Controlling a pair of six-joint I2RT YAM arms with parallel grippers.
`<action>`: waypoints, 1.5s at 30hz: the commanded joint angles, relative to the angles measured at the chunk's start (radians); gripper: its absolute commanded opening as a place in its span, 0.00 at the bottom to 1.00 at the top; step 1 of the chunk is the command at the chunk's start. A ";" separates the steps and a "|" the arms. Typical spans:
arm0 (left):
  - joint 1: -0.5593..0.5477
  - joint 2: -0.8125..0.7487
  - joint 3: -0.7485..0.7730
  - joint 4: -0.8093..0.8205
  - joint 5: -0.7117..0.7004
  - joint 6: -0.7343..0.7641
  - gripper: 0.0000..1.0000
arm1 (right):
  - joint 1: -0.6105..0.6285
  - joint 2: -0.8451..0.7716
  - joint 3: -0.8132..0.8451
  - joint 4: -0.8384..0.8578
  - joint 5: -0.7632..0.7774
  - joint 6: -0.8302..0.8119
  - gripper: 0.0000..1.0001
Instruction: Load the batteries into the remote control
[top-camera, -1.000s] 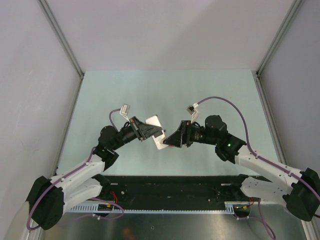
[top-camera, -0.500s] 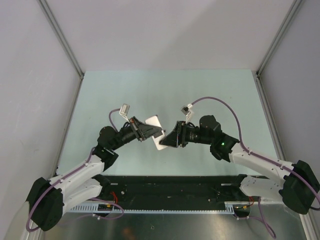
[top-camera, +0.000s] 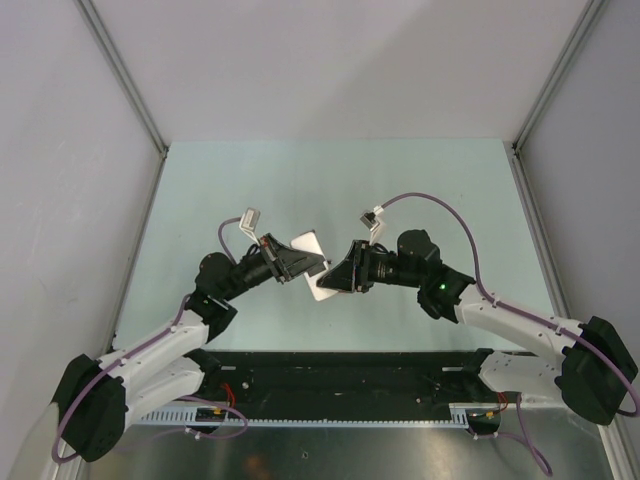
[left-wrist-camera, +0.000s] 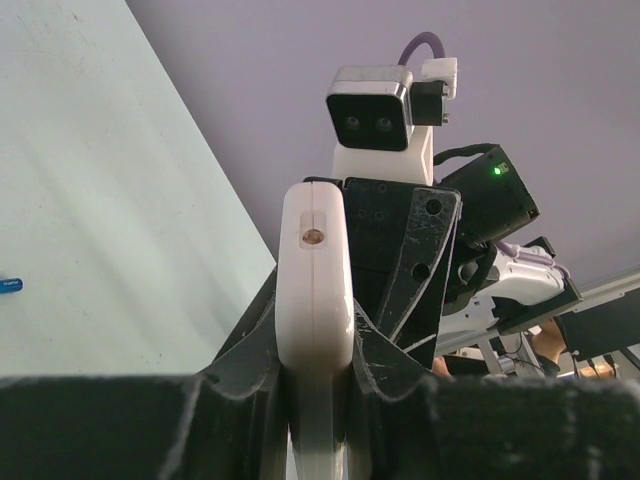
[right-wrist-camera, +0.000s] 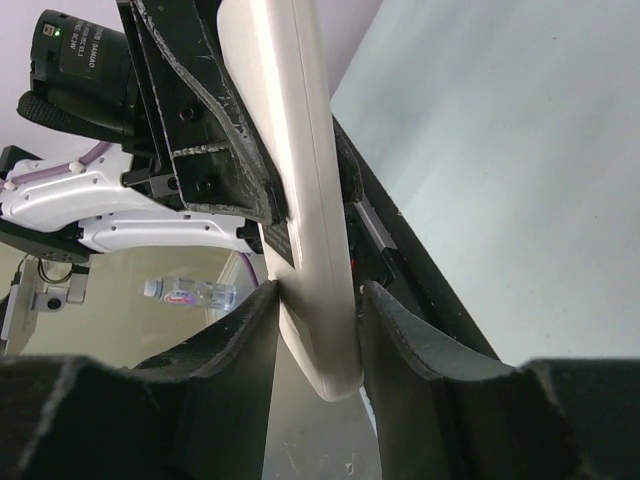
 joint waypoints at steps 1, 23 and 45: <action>-0.006 -0.024 0.016 0.057 -0.001 -0.012 0.00 | 0.011 0.001 0.013 -0.001 0.010 -0.016 0.41; 0.002 -0.009 0.060 0.055 -0.061 -0.041 0.00 | 0.042 -0.002 0.013 -0.083 -0.002 -0.074 0.38; 0.069 -0.008 0.079 0.057 -0.053 -0.060 0.00 | 0.062 0.000 0.011 -0.125 -0.005 -0.097 0.31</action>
